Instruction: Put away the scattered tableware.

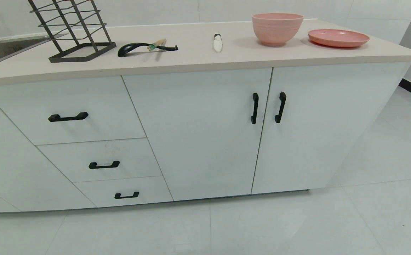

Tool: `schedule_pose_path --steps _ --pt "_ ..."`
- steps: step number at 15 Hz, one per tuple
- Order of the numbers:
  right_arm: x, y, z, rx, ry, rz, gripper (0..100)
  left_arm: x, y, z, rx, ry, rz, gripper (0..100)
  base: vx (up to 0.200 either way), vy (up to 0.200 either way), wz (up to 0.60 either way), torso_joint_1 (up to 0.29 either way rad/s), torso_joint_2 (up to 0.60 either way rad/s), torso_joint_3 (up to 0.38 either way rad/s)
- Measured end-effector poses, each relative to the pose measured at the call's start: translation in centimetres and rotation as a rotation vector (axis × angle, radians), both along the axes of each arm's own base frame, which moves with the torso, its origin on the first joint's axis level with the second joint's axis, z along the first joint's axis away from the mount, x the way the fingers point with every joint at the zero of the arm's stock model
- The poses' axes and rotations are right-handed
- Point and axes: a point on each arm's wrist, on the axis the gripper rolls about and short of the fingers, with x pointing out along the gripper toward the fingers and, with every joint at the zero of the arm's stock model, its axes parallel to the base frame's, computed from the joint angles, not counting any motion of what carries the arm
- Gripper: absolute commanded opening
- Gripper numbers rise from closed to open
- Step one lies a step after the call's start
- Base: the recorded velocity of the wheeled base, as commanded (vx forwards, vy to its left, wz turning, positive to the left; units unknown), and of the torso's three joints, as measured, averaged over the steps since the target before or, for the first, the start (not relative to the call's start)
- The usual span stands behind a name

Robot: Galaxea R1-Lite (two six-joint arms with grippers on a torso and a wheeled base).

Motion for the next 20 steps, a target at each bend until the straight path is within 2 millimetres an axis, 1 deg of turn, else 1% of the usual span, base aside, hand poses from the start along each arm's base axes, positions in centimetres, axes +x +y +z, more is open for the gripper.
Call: schedule_pose_path --steps 2,5,12,14,16,19,20 --pt "1.5 0.1 1.5 -0.033 0.013 0.049 100 0.0 0.0 0.0 0.000 0.000 0.000 100 0.000 0.000 0.00 0.000 0.00 0.000" --pt "4.6 0.3 3.2 -0.073 -0.018 0.101 100 0.0 0.0 0.0 -0.001 0.000 -0.001 100 0.000 0.000 0.00 0.000 0.00 0.000" --pt "11.0 0.5 3.6 -0.125 -0.042 0.166 100 0.0 0.0 0.0 0.000 0.000 0.000 100 0.000 0.000 0.00 0.000 0.00 0.000" --pt "13.3 0.4 3.7 -0.154 -0.052 0.213 100 0.0 0.0 0.0 -0.001 0.000 0.000 100 0.000 0.000 0.00 0.000 0.00 0.000" --pt "15.1 0.1 3.8 -0.180 -0.051 0.238 100 0.0 0.0 0.0 -0.003 0.000 -0.001 100 0.000 0.000 0.00 0.000 0.00 0.000" --pt "16.6 -0.1 4.3 -0.184 -0.041 0.228 100 0.0 -0.1 0.2 0.001 -0.017 -0.033 100 0.000 0.000 0.00 0.000 0.00 0.000" --pt "16.9 -0.2 4.3 -0.187 -0.038 0.227 100 -0.1 -0.1 1.0 0.006 -0.101 -0.059 100 0.000 0.000 0.00 0.000 0.00 0.000"
